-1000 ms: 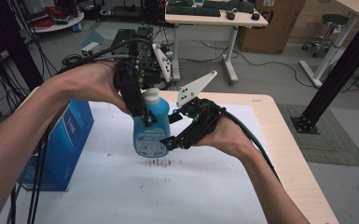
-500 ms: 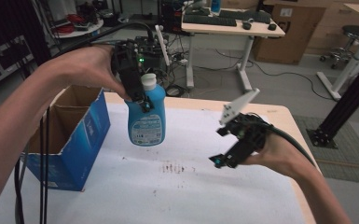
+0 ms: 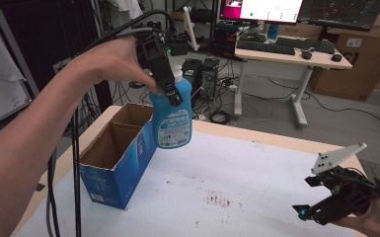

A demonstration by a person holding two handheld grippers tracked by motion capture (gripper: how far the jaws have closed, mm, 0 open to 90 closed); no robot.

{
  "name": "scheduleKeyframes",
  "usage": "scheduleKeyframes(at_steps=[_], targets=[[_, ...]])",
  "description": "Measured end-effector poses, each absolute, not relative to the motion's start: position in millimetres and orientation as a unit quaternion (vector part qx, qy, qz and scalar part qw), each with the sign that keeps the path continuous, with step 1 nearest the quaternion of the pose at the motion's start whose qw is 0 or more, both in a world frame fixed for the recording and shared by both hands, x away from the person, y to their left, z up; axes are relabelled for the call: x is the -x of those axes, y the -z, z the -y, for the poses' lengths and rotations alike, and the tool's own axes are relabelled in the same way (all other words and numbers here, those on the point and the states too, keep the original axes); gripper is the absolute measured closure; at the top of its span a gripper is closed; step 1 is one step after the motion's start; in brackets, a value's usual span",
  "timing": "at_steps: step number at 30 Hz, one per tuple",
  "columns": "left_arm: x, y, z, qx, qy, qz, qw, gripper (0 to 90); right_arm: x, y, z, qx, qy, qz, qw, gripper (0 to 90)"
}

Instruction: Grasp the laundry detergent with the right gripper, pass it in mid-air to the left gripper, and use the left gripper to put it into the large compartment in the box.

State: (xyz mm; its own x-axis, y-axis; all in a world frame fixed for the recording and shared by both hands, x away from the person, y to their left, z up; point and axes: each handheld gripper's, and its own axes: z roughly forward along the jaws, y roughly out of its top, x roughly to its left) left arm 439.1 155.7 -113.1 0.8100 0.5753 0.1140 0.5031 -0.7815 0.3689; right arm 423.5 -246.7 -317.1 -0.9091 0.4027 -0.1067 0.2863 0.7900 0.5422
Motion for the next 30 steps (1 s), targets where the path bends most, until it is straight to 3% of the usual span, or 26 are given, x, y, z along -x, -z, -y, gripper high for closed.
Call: scheduleKeyframes(at_steps=[15, 30], targets=[[-425, 103, -227, -0.899, -0.131, -0.397, 0.132, 38.1, -428, 325, 252, -0.200, -0.201, -0.953, 0.111, 13.0], [-418, 115, -254, -0.883, -0.122, -0.441, 0.106, 38.1, -429, 326, 247, -0.196, -0.183, -0.958, 0.105, 13.0]])
